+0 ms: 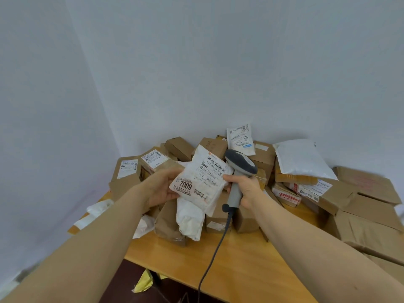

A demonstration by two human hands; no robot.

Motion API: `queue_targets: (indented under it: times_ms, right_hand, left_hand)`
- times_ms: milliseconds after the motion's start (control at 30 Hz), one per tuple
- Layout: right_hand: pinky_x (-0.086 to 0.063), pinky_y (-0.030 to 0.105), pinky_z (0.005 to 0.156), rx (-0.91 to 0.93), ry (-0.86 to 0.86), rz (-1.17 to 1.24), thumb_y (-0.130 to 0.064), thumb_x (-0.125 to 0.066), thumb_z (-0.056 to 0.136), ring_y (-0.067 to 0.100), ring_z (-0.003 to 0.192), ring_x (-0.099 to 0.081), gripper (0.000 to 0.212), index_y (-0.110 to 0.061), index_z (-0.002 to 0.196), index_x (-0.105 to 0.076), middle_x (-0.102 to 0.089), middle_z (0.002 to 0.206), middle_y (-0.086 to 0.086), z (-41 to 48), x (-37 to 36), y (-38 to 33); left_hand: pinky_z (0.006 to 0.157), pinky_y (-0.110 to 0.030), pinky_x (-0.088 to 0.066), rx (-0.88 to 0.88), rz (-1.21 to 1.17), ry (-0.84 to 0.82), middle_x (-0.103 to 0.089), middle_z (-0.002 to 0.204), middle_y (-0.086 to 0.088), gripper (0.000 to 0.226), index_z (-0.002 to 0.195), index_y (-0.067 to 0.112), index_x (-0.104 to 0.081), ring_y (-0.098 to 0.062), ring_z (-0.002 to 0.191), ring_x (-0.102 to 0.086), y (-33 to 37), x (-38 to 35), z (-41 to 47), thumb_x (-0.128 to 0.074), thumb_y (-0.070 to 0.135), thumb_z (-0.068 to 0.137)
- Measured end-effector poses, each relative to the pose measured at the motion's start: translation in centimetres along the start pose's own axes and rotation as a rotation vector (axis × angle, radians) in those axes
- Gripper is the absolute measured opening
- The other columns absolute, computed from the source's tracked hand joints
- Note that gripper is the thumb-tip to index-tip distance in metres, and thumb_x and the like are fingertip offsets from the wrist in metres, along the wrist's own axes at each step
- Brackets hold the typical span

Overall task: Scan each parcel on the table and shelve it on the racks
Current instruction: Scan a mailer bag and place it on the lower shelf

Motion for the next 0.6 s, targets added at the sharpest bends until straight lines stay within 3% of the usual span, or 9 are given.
queue_targets:
  times_ms: [33, 133, 167, 300, 400, 433, 533, 600]
  right_hand:
    - [-0.054, 0.048, 0.085, -0.003, -0.013, -0.010, 0.010, -0.076, 0.070, 0.031, 0.082, -0.066, 0.027, -0.003, 0.089, -0.061, -0.069, 0.098, 0.018, -0.1, 0.0, -0.2]
    - [-0.055, 0.047, 0.085, -0.002, -0.047, -0.029, 0.010, -0.076, 0.071, 0.031, 0.085, -0.066, 0.030, -0.004, 0.092, -0.061, -0.069, 0.101, 0.018, -0.3, -0.5, -0.4]
    - [-0.056, 0.046, 0.084, 0.000, -0.047, -0.032, 0.008, -0.076, 0.071, 0.031, 0.087, -0.066, 0.030, -0.004, 0.093, -0.061, -0.069, 0.102, 0.018, -0.3, -0.6, -0.4]
    - [-0.057, 0.038, 0.070, 0.044, -0.063, -0.139, -0.013, -0.078, 0.078, 0.027, 0.084, -0.067, 0.030, -0.005, 0.104, -0.065, -0.071, 0.100, 0.017, -0.6, -0.8, -0.7]
    - [-0.058, 0.034, 0.065, 0.046, -0.149, -0.263, -0.027, -0.075, 0.083, 0.023, 0.074, -0.069, 0.036, -0.004, 0.108, -0.064, -0.073, 0.088, 0.015, -1.8, -1.6, -0.4]
    - [-0.058, 0.033, 0.064, 0.021, -0.203, -0.290, -0.029, -0.074, 0.084, 0.022, 0.068, -0.068, 0.035, -0.005, 0.106, -0.064, -0.073, 0.082, 0.014, -2.4, -2.1, -0.1]
    - [-0.051, 0.030, 0.055, -0.070, -0.341, -0.335, -0.025, -0.074, 0.084, 0.018, 0.052, -0.055, 0.027, -0.007, 0.098, -0.062, -0.062, 0.063, 0.008, -4.5, -3.7, 0.9]
    - [-0.047, 0.027, 0.051, -0.094, -0.398, -0.401, -0.018, -0.073, 0.084, 0.015, 0.049, -0.049, 0.018, -0.008, 0.093, -0.062, -0.057, 0.058, 0.005, -5.4, -4.6, 1.5]
  left_hand:
    - [0.063, -0.028, -0.056, -0.007, 0.017, 0.021, -0.072, 0.092, -0.012, 0.017, 0.100, 0.010, -0.067, -0.022, 0.083, -0.069, 0.5, 0.5, 0.0, -0.063, 0.022, 0.089]
    - [0.078, -0.034, -0.059, 0.000, 0.150, 0.070, -0.073, 0.102, -0.017, 0.023, 0.108, 0.002, -0.067, -0.026, 0.095, -0.070, 1.3, 1.2, -0.1, -0.067, 0.011, 0.087]
    - [0.077, -0.034, -0.060, 0.001, 0.174, 0.095, -0.072, 0.102, -0.018, 0.024, 0.107, 0.000, -0.068, -0.026, 0.094, -0.071, 1.4, 1.4, 0.0, -0.068, 0.007, 0.085]
    - [0.053, -0.029, -0.059, -0.062, 0.124, 0.288, -0.072, 0.096, -0.021, 0.018, 0.102, -0.006, -0.065, -0.024, 0.072, -0.072, 2.0, 2.8, -0.2, -0.068, 0.000, 0.085]
    - [0.044, -0.027, -0.055, -0.137, -0.001, 0.528, -0.065, 0.098, -0.021, 0.015, 0.103, -0.005, -0.059, -0.027, 0.076, -0.066, 2.3, 5.0, -0.6, -0.061, -0.007, 0.088]
    - [0.048, -0.028, -0.057, -0.159, -0.013, 0.578, -0.063, 0.101, -0.022, 0.018, 0.107, -0.005, -0.058, -0.029, 0.080, -0.065, 2.3, 5.5, -0.7, -0.058, -0.008, 0.089]
    - [0.079, -0.045, -0.058, -0.201, -0.011, 0.667, -0.065, 0.109, -0.026, 0.021, 0.109, -0.007, -0.060, -0.036, 0.095, -0.067, 2.1, 6.7, -0.6, -0.061, -0.006, 0.088]
    - [0.085, -0.049, -0.056, -0.211, -0.026, 0.690, -0.066, 0.109, -0.026, 0.013, 0.101, -0.004, -0.062, -0.036, 0.094, -0.068, 1.8, 7.1, -0.6, -0.064, -0.003, 0.088]
Point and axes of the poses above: each hand's wrist, its own z-axis towards the middle knuckle, its own x-axis out of the back of the hand, y = z × x, the point moved 9 cm from there along z, towards the middle knuckle
